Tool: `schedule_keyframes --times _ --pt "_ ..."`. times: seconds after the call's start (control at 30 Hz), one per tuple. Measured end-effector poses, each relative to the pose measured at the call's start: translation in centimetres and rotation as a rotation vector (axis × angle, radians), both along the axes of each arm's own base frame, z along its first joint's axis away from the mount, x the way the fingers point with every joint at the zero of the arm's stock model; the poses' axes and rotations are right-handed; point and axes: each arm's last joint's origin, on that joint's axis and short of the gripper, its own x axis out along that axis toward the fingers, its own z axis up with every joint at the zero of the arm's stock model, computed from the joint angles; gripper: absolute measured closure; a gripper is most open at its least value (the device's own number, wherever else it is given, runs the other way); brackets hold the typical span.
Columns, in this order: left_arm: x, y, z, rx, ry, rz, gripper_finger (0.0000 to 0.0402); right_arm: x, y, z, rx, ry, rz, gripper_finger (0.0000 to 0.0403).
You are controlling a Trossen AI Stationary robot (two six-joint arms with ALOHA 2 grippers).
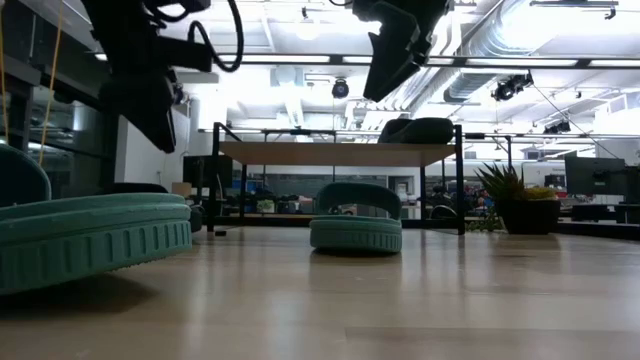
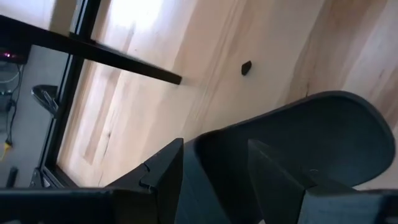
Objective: Pick and place slides into the shelf
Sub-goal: Put the black slide on the shelf
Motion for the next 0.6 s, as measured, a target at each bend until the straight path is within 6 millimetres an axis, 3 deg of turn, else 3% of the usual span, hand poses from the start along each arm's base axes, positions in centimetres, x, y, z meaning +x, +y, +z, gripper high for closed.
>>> schedule_keyframes --times 0.33,0.6 --pt "0.5 -0.2 -1.2 -0.063 0.009 0.073 0.0238 -0.1 0.0 -0.1 0.006 0.01 -0.007 0.0176" --pt "1.3 -0.4 -3.5 -0.079 0.101 0.116 0.0238 -0.1 0.0 -0.1 0.015 0.006 -0.019 0.0176"
